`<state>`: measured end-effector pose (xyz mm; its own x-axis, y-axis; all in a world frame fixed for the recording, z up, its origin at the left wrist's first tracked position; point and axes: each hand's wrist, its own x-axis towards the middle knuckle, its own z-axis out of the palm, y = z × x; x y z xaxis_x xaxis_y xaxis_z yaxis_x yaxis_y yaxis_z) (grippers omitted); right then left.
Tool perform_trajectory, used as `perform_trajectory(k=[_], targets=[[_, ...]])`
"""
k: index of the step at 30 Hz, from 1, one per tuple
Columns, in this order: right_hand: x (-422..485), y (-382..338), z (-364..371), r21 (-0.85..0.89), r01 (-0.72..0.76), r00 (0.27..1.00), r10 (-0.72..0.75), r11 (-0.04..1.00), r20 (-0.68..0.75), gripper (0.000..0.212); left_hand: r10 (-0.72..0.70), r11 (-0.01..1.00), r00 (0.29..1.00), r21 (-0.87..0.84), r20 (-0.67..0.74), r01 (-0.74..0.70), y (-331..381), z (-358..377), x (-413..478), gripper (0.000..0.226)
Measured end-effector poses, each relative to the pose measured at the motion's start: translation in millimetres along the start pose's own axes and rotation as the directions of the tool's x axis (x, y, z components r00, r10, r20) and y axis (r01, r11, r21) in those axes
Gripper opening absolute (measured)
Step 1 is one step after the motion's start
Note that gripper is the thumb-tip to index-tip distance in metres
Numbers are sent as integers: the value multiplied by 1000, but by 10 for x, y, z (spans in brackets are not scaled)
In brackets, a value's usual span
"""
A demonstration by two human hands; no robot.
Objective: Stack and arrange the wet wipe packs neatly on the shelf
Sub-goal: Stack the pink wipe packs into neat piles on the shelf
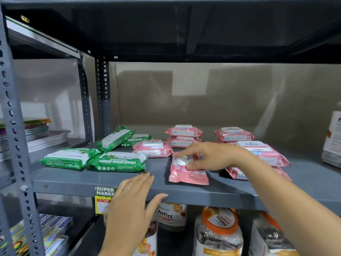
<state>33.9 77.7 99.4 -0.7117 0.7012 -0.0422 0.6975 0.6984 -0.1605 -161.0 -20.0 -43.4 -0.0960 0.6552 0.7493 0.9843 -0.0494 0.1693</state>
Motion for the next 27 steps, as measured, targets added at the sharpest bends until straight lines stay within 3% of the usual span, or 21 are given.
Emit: perform_trajectory(k=[5, 7, 12, 19, 27], targets=[[117, -89, 109, -161, -205, 975, 186, 966, -123, 71, 13, 1000, 1000, 1, -28, -13, 4, 9, -5, 60], [81, -91, 65, -169, -181, 983, 171, 969, -74, 66, 15, 1000, 999, 2, -37, -15, 2, 12, -4, 60], [-38, -61, -61, 42, -59, 996, 55, 997, 77, 53, 19, 1000, 998, 8, -54, -19, 7, 17, 7, 60], [233, -121, 168, -51, -153, 969, 140, 987, -204, 60, 22, 1000, 999, 5, -47, -21, 11, 25, 1, 60], [239, -165, 200, -97, -146, 971, 123, 985, -205, 57, 25, 1000, 998, -1, -51, -25, 17, 26, 7, 59]])
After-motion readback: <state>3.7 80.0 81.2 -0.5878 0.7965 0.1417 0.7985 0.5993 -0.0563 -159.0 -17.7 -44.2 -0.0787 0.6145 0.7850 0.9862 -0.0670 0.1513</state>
